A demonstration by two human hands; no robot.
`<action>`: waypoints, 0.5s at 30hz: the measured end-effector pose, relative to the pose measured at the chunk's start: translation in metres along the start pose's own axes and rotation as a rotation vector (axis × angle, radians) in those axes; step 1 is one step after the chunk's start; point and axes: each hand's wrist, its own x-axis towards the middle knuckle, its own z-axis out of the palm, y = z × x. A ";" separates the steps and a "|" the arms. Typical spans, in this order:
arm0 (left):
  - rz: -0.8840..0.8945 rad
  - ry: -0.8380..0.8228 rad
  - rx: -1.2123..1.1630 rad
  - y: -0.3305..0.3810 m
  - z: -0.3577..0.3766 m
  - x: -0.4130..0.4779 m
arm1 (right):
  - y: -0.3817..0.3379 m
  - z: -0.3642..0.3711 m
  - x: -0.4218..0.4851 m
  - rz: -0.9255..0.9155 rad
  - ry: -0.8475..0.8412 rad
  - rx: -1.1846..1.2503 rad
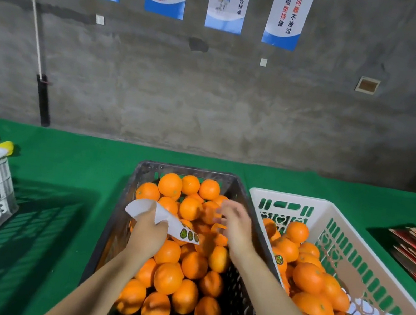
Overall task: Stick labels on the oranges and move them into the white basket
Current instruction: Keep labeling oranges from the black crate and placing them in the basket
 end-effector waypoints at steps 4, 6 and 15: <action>-0.008 -0.015 -0.098 0.002 0.002 0.002 | 0.015 0.024 -0.012 -0.183 -0.271 -0.495; -0.016 -0.012 -0.223 0.004 0.001 0.001 | 0.012 0.027 -0.014 -0.096 -0.269 -0.403; -0.236 -0.093 -0.093 0.011 0.000 -0.001 | 0.003 0.014 -0.010 0.357 -0.579 -0.204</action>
